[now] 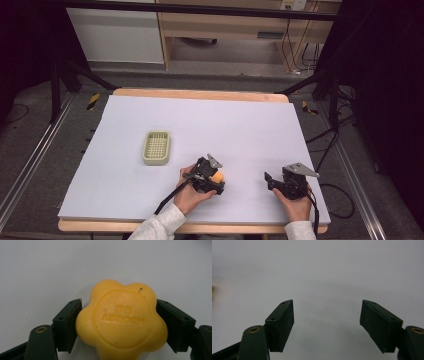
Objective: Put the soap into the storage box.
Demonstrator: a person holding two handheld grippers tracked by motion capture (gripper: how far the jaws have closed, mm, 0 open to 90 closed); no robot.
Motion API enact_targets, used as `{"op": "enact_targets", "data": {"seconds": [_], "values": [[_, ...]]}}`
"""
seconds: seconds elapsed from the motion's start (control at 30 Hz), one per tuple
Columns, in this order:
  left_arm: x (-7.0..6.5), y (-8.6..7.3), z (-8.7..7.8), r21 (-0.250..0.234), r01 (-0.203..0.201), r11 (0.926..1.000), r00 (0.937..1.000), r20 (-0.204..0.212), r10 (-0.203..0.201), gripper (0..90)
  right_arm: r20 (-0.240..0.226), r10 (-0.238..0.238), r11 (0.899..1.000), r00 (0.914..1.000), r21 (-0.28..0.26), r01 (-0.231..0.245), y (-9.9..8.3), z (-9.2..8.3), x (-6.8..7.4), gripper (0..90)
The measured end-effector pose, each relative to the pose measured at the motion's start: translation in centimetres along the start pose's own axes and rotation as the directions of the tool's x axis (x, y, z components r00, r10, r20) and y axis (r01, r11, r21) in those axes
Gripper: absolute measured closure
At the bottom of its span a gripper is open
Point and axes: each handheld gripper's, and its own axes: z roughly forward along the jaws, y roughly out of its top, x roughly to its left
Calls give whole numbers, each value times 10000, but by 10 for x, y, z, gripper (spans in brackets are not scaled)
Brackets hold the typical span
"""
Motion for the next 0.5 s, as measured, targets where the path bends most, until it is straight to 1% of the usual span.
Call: {"op": "enact_targets", "data": {"seconds": [0.27, 0.4, 0.5], "values": [[-1, -1, 0, -72, 83, 9999, 9999, -124, -84, 250, 26, -12, 10000, 10000, 3, 12, 0, 0, -1, 278], [-3, -2, 0, -219, 146, 9997, 9997, -178, -150, 250, 33, -10, 10000, 10000, 3, 10, 0, 0, -1, 279], [-2, -2, 0, -210, 149, 9997, 9997, -178, -153, 251, 33, -23, 10000, 10000, -15, 23, 0, 0, -1, 279]]}}
